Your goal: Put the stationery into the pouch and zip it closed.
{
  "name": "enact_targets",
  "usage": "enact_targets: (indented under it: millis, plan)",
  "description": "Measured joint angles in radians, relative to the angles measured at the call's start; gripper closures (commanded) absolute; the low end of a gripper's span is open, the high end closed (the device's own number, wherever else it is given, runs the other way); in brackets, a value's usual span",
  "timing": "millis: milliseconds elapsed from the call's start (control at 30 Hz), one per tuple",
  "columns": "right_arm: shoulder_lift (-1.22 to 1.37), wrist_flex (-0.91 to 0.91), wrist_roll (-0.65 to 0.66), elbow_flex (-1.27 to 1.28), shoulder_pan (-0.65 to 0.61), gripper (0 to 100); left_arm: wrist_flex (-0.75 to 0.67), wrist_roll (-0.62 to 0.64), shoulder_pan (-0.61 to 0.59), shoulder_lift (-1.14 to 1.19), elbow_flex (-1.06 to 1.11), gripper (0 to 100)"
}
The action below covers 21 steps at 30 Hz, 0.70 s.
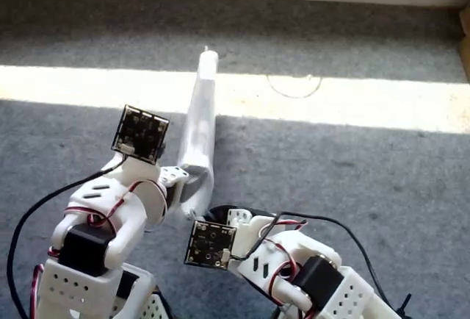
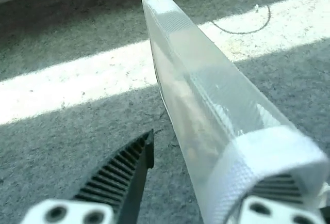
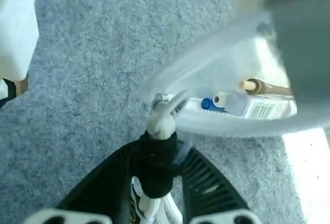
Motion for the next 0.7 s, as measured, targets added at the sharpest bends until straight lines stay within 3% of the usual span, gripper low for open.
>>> enact_targets:
  millis: [333,700]
  plan:
    - [0.0,0.0,0.0,0.0,0.0,99.3,0.029,-0.066,0.075,0.008,0.0,71]
    - [0.0,0.0,0.0,0.0,0.0,99.3,0.057,-0.066,0.054,0.008,-0.012,71]
